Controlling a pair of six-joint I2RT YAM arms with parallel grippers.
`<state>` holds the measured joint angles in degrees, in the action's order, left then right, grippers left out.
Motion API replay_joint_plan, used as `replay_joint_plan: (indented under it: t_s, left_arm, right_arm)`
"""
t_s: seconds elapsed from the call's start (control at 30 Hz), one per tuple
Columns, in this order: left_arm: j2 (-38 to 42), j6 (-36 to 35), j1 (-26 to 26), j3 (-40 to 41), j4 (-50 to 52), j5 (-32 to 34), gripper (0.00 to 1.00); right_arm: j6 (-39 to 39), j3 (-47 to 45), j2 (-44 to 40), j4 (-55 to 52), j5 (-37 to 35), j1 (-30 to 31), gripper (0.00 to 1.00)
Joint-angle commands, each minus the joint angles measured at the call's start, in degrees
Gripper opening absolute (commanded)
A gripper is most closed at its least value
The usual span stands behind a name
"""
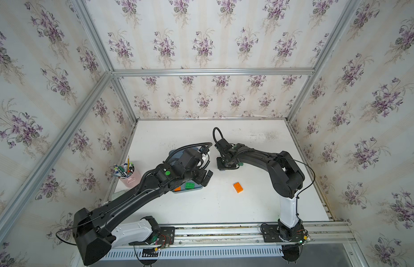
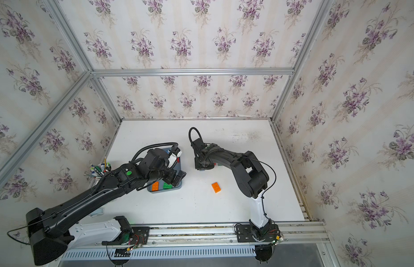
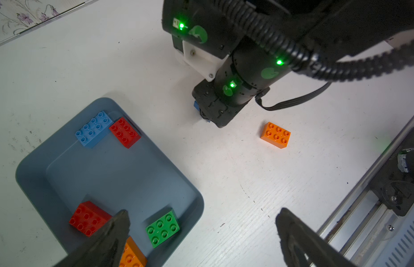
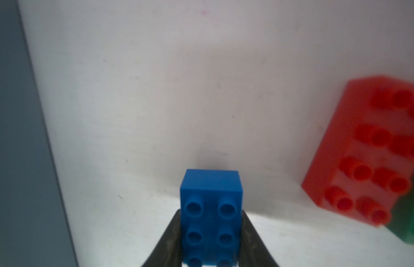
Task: Assemble a rectangle with lego
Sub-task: Move the lego brick at the center of the board, then assemble the lego brick at the center of the board.
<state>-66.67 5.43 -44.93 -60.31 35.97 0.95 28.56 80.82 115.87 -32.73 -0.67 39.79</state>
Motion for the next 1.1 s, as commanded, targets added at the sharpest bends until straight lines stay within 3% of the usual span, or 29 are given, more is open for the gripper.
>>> replay_joint_plan:
  t_s: [0.0, 0.17, 0.3, 0.47, 0.73, 1.07]
  left_arm:
    - [0.65, -0.35, 0.02, 0.15, -0.64, 1.1, 1.0]
    - [2.05, -0.23, 0.01, 0.98, -0.89, 2.03, 1.0]
    - [2.68, -0.12, 0.01, 1.15, -0.96, 2.76, 1.0]
    - [2.89, -0.82, -0.07, 1.71, -1.7, 0.45, 1.0]
    - [2.19, -4.15, -5.08, 2.49, -4.41, -5.57, 1.0]
    - [0.24, -4.58, -7.9, 1.69, -3.77, -6.64, 1.0]
  right_arm:
    - [1.77, 2.74, 2.85, -1.78, -1.58, -0.05, 0.39]
    - [2.36, 1.36, 1.06, -1.08, -2.27, -0.08, 0.56]
    - [1.54, -5.13, -8.45, 0.72, -3.62, 0.02, 0.65]
    - [-0.12, -12.89, -18.3, -4.24, -6.06, 0.07, 0.65]
    - [-3.92, -23.38, -24.9, -5.56, -2.34, 0.11, 0.66]
    - [-4.98, -26.39, -23.6, -3.49, 0.15, 1.15, 0.65]
